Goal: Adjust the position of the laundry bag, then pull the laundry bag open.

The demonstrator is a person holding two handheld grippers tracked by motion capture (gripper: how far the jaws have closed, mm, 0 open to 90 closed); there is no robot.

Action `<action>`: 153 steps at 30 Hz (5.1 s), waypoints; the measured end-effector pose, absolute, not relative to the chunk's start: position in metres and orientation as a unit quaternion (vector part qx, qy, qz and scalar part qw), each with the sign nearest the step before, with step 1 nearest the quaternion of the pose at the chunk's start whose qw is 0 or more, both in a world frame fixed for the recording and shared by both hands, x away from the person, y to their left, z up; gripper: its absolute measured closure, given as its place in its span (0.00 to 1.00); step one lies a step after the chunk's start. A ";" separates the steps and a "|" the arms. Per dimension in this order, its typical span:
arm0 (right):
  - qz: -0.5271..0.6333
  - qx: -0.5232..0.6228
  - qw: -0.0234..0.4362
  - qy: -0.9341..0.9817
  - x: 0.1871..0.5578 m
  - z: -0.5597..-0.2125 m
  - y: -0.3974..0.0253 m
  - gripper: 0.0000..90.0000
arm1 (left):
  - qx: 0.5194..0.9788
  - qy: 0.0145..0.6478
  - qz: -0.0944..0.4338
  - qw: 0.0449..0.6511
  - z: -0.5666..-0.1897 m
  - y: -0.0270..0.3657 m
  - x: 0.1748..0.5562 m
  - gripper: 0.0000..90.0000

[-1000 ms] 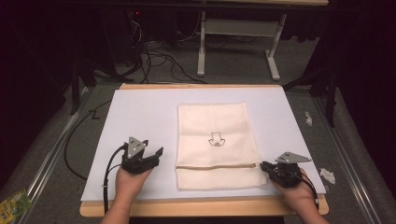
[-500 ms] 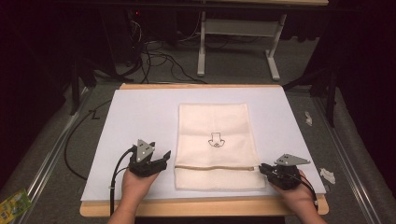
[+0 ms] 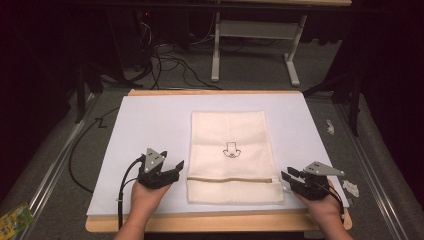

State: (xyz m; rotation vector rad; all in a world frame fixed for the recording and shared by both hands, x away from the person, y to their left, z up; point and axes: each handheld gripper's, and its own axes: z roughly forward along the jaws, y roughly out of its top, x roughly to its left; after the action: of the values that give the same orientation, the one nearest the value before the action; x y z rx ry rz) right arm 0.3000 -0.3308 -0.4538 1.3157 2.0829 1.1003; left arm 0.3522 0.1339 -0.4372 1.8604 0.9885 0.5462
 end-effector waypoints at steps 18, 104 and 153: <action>0.388 0.476 0.168 0.772 0.301 -0.472 -0.329 0.71 | 0.788 0.352 0.182 0.472 -0.435 0.070 0.350 0.36; 0.423 0.436 0.195 0.770 0.300 -0.448 -0.308 0.94 | 0.831 0.275 0.076 0.478 -0.458 -0.108 0.337 0.87; 0.423 0.440 0.195 0.767 0.300 -0.447 -0.312 0.96 | 0.825 0.291 0.072 0.480 -0.463 -0.086 0.340 0.97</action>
State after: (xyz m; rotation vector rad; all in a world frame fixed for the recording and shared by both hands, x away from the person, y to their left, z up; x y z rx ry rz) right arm 0.3004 -0.3122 -0.4469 1.2344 2.1512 1.1867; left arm 0.3402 -0.0856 -0.4634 2.0117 0.7099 0.1767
